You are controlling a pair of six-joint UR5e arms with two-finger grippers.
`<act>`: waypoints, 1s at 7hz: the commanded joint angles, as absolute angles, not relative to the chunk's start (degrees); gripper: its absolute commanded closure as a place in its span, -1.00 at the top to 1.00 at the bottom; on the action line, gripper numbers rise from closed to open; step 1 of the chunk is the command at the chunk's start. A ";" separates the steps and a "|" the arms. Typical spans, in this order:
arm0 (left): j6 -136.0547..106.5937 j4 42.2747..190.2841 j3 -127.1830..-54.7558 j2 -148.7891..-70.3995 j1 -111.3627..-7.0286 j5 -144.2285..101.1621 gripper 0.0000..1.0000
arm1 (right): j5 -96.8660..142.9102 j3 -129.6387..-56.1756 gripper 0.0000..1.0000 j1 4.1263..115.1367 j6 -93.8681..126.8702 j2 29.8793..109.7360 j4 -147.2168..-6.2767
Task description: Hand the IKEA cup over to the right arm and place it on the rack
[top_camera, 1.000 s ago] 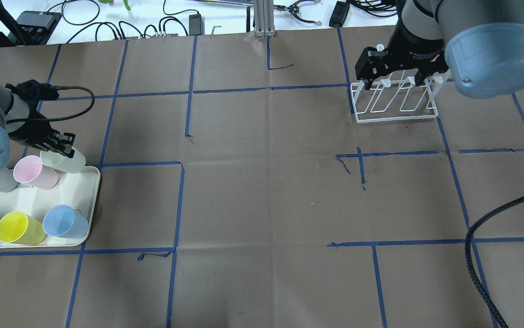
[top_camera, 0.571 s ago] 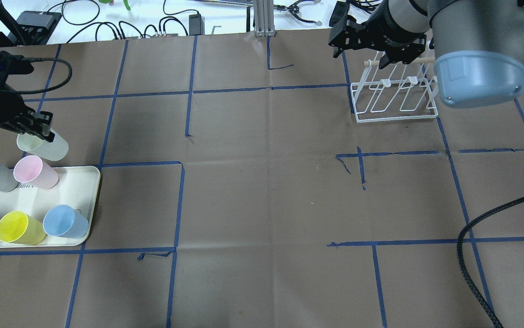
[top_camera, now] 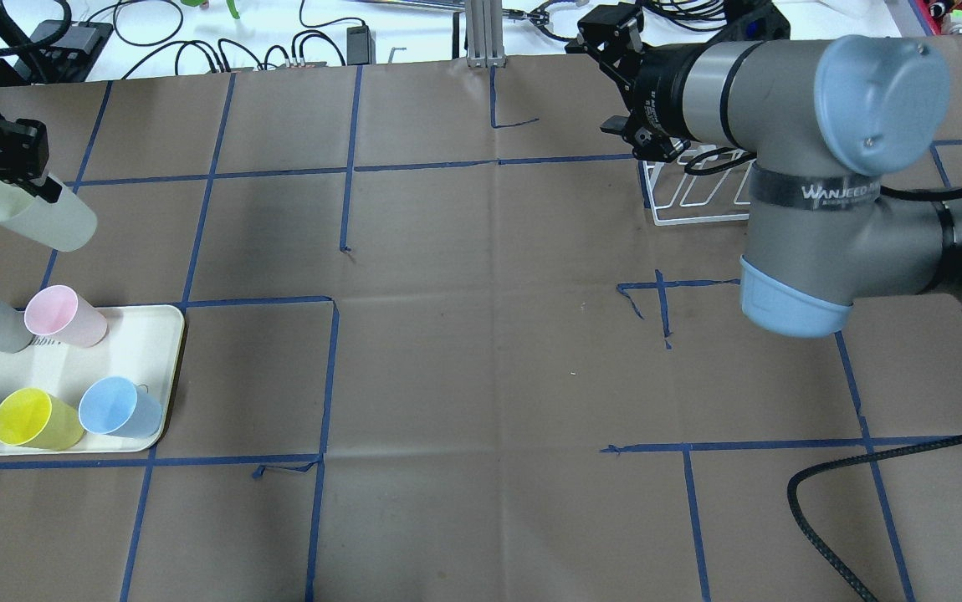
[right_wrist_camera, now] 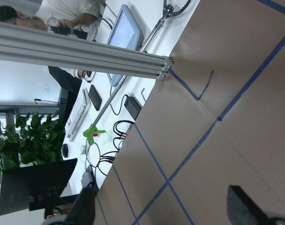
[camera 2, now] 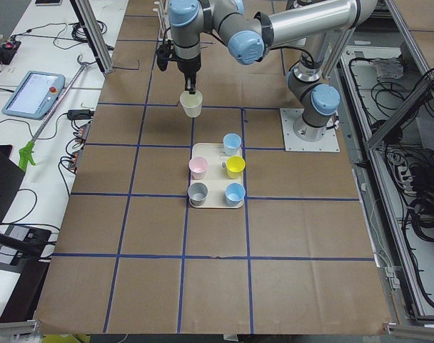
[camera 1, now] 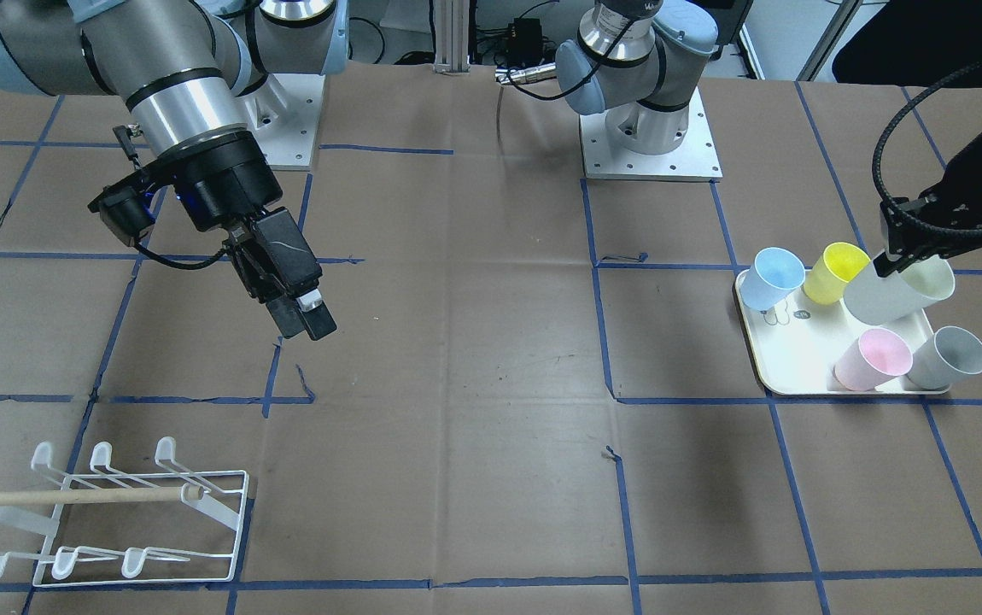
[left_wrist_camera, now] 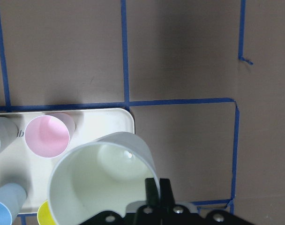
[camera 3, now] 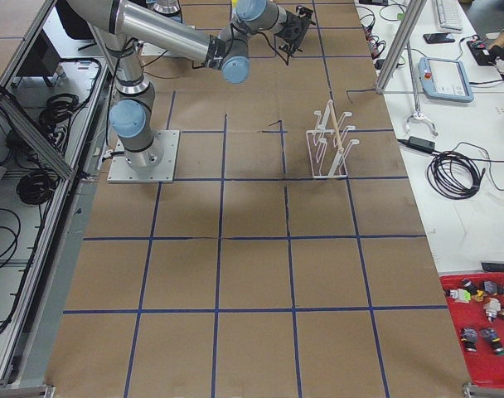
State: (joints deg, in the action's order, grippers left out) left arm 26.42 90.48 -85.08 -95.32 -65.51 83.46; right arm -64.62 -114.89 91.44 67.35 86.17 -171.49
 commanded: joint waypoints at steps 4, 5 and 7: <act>28.91 53.69 -97.97 -95.63 -68.02 51.48 -1.00 | -65.30 -127.00 0.99 90.26 75.67 85.08 -195.71; 30.13 45.17 -101.13 -95.89 -69.16 45.93 -1.00 | -65.30 -127.18 1.00 90.26 75.67 83.77 -199.56; 30.23 24.46 -110.17 -97.11 -70.48 36.44 -1.00 | -65.04 -127.18 1.00 90.26 76.11 79.12 -205.96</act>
State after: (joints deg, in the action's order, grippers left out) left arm 30.05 36.79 -104.86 -96.30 -69.78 42.35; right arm -65.11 -127.12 90.27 75.86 81.61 -201.28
